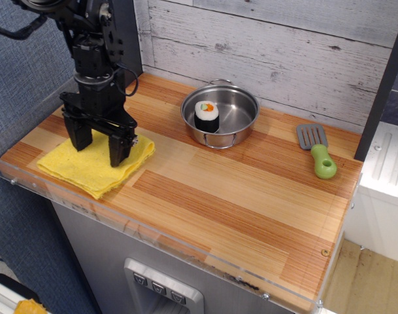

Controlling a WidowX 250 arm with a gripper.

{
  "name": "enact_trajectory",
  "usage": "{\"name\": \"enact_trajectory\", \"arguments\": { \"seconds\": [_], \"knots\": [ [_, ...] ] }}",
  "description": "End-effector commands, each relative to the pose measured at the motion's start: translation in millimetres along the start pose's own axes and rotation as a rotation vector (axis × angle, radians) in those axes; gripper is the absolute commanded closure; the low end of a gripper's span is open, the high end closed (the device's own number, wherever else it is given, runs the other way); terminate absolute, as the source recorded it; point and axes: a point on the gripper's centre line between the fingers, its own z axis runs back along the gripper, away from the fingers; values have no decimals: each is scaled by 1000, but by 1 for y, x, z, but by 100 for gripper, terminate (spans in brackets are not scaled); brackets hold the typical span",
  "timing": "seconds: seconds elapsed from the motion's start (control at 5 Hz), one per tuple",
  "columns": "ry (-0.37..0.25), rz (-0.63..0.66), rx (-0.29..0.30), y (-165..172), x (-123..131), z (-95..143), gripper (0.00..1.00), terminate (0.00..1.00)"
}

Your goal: Move towel to left of pot below pot

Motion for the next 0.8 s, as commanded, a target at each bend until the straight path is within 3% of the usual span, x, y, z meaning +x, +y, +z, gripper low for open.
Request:
{"name": "enact_trajectory", "arguments": {
  "seconds": [0.0,0.2,0.4,0.6],
  "knots": [
    [-136,-23,1,-9,10,64,0,0],
    [-183,-15,6,-7,8,95,0,0],
    [-188,7,14,-5,4,116,0,0],
    [-187,-6,8,-11,3,124,0,0]
  ]
}}
